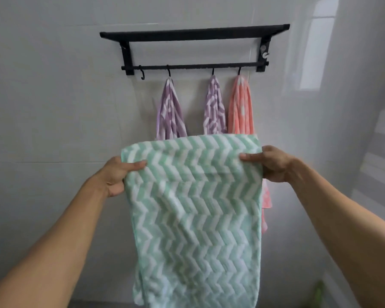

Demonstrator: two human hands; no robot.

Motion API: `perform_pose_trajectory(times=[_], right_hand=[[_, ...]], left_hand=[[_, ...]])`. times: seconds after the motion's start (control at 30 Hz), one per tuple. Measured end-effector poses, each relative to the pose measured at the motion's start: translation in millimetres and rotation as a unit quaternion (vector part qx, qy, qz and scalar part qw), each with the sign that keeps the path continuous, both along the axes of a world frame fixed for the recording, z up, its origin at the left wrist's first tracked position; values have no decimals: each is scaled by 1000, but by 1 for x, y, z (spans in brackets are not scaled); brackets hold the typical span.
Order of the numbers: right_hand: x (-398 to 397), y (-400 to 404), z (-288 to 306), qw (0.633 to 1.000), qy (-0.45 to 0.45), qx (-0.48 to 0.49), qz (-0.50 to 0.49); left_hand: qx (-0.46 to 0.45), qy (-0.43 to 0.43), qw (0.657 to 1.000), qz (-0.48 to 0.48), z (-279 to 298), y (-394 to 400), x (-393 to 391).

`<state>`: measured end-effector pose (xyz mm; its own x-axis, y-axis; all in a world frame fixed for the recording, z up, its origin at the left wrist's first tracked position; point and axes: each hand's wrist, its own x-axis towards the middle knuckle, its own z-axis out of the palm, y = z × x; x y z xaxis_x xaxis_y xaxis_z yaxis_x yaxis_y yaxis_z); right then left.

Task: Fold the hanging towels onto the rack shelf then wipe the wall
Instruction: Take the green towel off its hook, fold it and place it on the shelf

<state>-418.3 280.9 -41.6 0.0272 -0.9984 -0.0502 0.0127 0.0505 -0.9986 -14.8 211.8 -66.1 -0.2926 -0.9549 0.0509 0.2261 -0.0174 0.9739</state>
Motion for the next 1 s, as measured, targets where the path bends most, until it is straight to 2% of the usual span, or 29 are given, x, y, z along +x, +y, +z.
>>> perform_pose_trajectory(times=[0.07,0.13,0.2,0.27,0.33,0.4,0.47,0.5,0.6,0.7,0.87,1.0], right_hand=[[4,-5,2,998,-27,-25,-47],[4,-9,8,993,-86,-41,-73],[9,-4,11,998,-45,-15,-29],[13,-2,6,999,20,-7,-41],[12,-5,3,995,-7,-34,-90],[12,-6,2,994,-37,-29,-100],[15,-4,4,996,-8,-8,-87],[16,-5,3,995,-4,-13,-95],[18,-6,1,993,-36,-18,-114],[22,-4,-3,995,29,6,-91],[20,-8,3,987,-5,-4,-163],[20,-9,15,985,8,-5,-172]], left_hand=[[2,16,998,56,3,-1,1],[-11,64,996,57,10,-3,4],[-15,25,1000,5,9,3,5],[6,-24,999,25,0,6,2],[13,16,997,69,-3,4,3],[-1,39,998,42,3,4,6],[-7,-6,1000,26,8,5,9],[1,-12,999,48,8,3,10],[17,13,995,100,12,0,12],[7,-48,996,76,13,5,12],[67,-72,978,185,21,0,14],[27,-33,966,256,34,-2,13]])
